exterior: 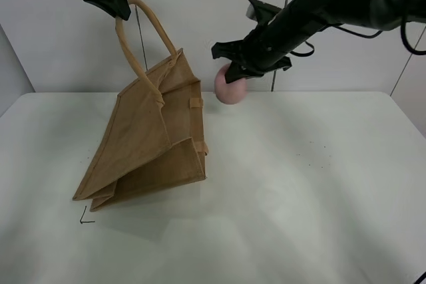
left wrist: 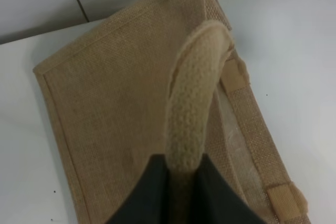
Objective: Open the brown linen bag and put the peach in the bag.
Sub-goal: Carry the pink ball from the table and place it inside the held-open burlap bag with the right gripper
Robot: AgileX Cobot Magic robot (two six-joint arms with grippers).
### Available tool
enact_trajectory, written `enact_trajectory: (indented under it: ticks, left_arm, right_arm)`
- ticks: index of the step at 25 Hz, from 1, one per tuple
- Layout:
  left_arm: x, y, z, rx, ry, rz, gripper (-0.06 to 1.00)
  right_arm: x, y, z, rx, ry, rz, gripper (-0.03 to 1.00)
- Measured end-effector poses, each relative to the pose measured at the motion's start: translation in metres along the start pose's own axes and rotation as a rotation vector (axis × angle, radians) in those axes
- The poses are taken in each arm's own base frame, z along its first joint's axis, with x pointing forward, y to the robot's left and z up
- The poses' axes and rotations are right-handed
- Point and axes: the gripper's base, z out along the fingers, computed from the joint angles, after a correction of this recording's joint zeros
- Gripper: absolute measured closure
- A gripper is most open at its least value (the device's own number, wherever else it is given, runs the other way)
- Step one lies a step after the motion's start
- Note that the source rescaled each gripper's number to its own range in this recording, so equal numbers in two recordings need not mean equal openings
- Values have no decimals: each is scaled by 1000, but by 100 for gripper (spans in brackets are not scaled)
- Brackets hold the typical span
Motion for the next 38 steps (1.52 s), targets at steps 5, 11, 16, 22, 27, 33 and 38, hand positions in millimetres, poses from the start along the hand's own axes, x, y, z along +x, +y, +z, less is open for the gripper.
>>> enact_trajectory:
  ticks: [5,11,16,22,27,33,38]
  left_arm:
    - [0,0,0,0,0,0,94]
    - [0,0,0,1,0,0,94]
    - [0,-1,0,10,0,-3,94]
    - [0,-1,0,14,0,-4,94]
    - [0,-3,0,32,1,4,94]
    - [0,-3,0,32,1,9,94]
    - [0,-3,0,37,1,8,94]
  right_arm:
    - [10,-6,46,-116,14,9,97]
    - [17,-4,79,-282,-28,51,97]
    - [22,7,97,-278,-70,38,97]
    - [31,5,123,-229,-86,67,97]
    - [27,19,142,-267,-95,48,97]
    - [27,29,165,-290,-97,86,97]
    - [33,24,173,-283,-78,109,97]
